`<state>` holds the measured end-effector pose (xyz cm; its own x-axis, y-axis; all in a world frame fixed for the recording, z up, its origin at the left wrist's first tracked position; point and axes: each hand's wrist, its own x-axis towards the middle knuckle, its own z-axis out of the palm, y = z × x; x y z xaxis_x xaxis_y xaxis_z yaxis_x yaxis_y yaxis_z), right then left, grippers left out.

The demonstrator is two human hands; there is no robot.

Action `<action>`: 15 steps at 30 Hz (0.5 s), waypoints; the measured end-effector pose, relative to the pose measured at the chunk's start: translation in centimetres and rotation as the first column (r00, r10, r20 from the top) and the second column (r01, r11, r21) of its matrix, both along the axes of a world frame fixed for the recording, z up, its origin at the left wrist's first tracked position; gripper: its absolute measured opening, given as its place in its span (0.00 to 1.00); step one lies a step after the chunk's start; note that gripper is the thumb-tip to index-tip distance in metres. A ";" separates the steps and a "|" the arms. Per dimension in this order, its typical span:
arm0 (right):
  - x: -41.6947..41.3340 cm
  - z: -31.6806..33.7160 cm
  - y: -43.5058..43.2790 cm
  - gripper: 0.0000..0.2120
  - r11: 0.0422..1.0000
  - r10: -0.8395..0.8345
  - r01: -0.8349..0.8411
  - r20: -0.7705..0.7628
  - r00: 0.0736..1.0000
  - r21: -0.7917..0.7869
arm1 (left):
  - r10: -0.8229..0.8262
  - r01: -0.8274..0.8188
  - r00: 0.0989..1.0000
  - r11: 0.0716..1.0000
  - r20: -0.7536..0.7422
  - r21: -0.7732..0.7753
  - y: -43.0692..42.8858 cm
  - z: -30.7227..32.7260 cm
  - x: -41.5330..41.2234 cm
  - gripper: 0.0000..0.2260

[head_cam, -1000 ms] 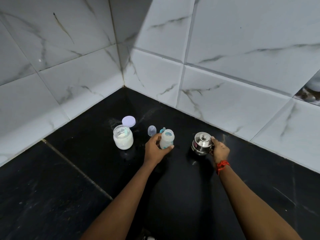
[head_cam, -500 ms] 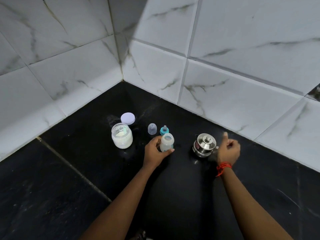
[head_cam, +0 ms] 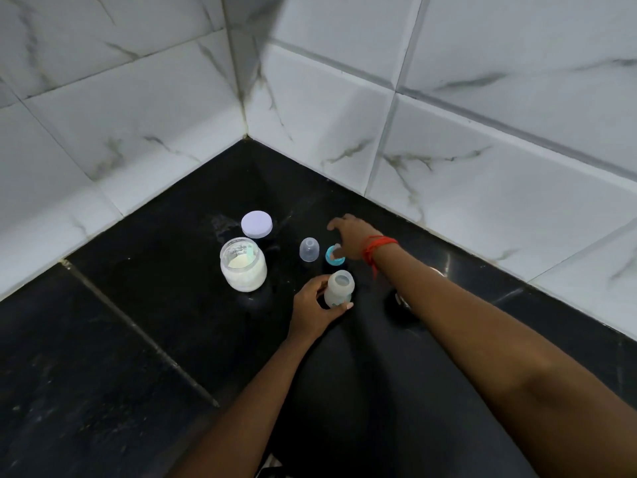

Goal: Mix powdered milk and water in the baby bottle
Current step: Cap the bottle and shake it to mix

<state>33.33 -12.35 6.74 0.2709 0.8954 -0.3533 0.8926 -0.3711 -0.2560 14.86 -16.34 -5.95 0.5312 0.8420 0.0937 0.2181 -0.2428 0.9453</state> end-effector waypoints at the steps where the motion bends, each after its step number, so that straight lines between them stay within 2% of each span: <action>1: -0.2 -1.0 0.5 0.35 0.999 0.008 -0.008 -0.002 1.000 -0.047 | 0.004 -0.004 1.000 1.000 0.000 0.007 0.0 -0.1 -0.1 0.26; 3: -0.3 -2.6 0.7 0.36 0.992 0.032 -0.030 0.019 0.999 -0.119 | 0.003 -0.003 1.000 1.000 -0.006 0.018 -0.1 -0.1 -0.2 0.26; 6: -0.3 -3.9 0.8 0.29 0.991 0.036 -0.031 0.029 0.999 -0.133 | -0.005 0.006 1.000 1.000 -0.016 0.025 -0.1 0.2 -0.2 0.26; 9: -0.3 -3.6 0.7 0.24 0.996 0.019 -0.017 0.020 1.000 -0.088 | -0.007 0.008 1.000 1.000 -0.020 0.023 -0.1 0.3 -0.3 0.27; 15: -0.3 1.3 -1.6 0.24 0.992 -0.019 0.016 0.028 0.999 0.127 | 0.013 -0.012 0.999 1.000 -0.030 0.026 -0.2 0.1 -0.3 0.26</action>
